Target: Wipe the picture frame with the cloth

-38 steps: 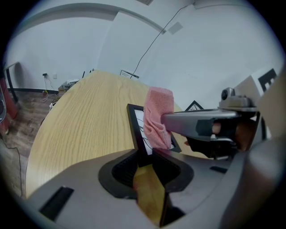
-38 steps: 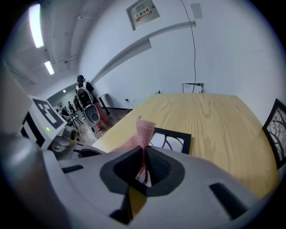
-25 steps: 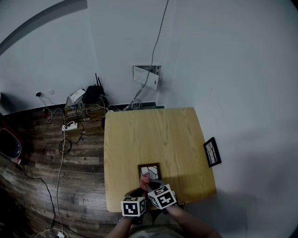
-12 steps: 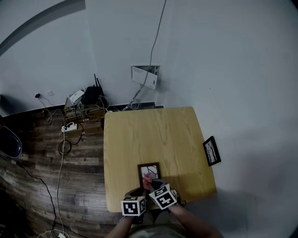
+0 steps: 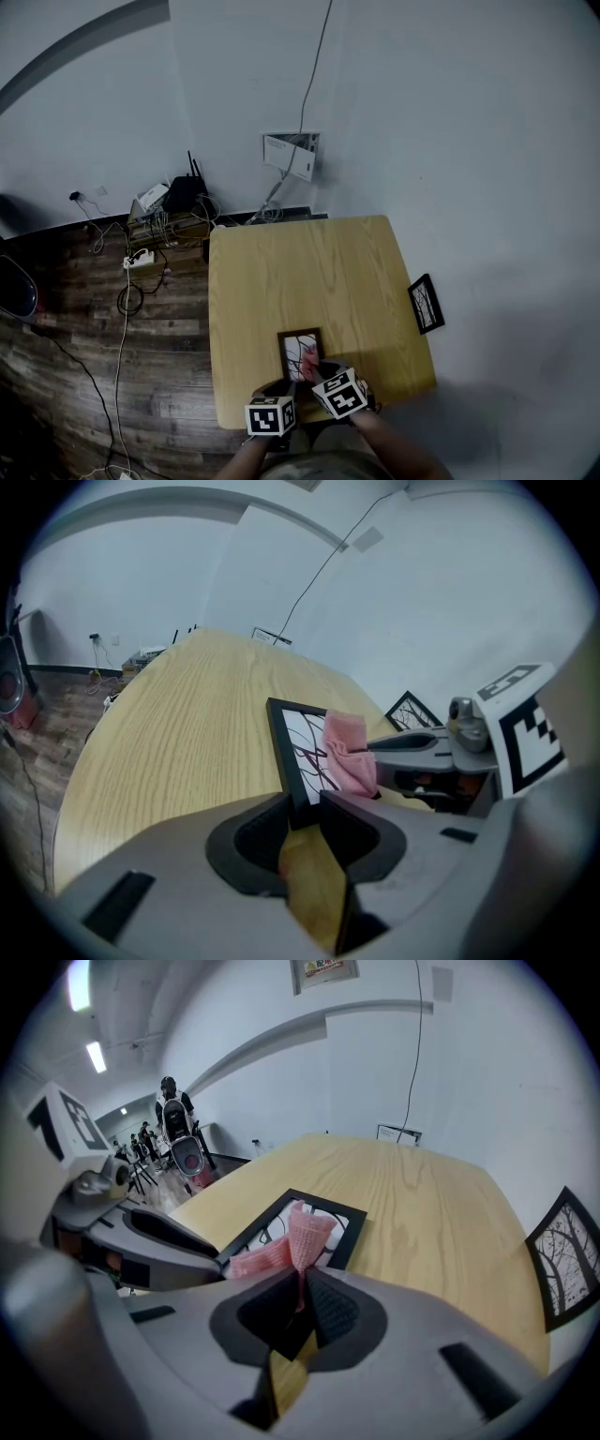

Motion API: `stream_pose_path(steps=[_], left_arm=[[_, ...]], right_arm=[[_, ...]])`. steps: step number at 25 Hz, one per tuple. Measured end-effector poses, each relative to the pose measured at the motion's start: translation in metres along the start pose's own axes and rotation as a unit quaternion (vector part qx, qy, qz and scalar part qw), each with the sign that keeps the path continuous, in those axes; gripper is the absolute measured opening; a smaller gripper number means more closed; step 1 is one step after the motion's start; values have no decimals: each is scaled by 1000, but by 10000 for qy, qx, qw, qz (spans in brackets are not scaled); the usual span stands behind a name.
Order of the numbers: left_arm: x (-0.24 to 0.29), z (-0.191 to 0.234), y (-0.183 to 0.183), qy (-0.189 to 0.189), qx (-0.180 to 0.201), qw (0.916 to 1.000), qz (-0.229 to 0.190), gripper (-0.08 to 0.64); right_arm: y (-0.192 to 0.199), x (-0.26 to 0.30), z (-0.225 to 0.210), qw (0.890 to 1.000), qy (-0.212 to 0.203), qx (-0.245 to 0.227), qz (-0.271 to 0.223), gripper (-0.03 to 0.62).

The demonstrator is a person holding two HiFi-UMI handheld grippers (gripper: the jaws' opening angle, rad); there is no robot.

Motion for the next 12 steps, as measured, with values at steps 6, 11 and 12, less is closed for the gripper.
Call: stream_pose_path(steps=[6,11,12], left_arm=[[0,0,0,70,-17,10000,45,97],[0,1,2,132,-133,9997,-147,97],[-1,2,2,133,-167,9996,-177,97]], right_arm=[[1,-2,0,10000,61,51,28,15],[-2,-9,-3,9976,-120,602,-308,15],[-4,-14,-3,9967,-148,686,-410,15]])
Point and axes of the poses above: the fingertips, and each gripper's own axes: x forward along the fingers, z to its left, y out of its underside, the point moved 2 cm from there along -x, backward along the fingers, and after that the axes turned 3 degrees about z, right-handed, at the moved point
